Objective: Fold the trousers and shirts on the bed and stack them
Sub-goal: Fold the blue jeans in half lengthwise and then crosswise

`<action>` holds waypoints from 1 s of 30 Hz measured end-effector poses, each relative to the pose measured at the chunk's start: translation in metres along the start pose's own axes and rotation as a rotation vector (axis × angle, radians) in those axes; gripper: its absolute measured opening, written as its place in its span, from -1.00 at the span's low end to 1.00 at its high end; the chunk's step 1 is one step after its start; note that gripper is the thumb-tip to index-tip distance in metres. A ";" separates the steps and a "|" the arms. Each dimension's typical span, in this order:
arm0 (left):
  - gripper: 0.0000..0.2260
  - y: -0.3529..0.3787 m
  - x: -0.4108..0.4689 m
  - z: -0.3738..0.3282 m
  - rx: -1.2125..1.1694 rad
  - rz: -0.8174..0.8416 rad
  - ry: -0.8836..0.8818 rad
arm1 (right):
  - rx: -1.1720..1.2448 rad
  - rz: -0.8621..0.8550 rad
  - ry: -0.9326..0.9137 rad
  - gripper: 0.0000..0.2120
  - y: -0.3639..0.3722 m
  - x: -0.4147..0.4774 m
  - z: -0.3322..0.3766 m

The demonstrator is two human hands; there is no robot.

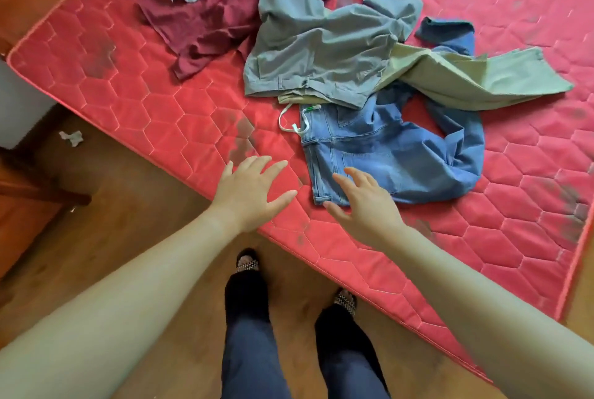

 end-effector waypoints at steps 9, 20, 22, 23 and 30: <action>-0.44 0.170 0.145 0.080 0.024 0.124 0.113 | -0.133 -0.019 0.335 -0.37 0.198 0.088 -0.057; -0.53 0.239 0.239 0.068 -0.224 0.023 0.241 | -0.223 -0.405 0.423 -0.55 0.251 0.061 -0.111; -0.55 0.251 0.237 0.056 -0.237 0.102 0.291 | -0.191 -0.414 0.436 -0.55 0.245 0.040 -0.126; -0.57 0.257 0.232 0.051 -0.233 0.142 0.312 | -0.184 -0.413 0.456 -0.53 0.241 0.027 -0.136; -0.83 0.276 0.180 0.018 -0.221 0.201 0.475 | -0.125 -0.371 0.589 -0.53 0.220 -0.054 -0.179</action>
Point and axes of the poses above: each hand's wrist, its own x-axis towards the middle knuckle, its own y-axis out of the palm, z = x × y, the point moved 6 cm from there along x, towards the middle knuckle, and after that the axes turned 14 degrees about -z, right-handed, at the moved point
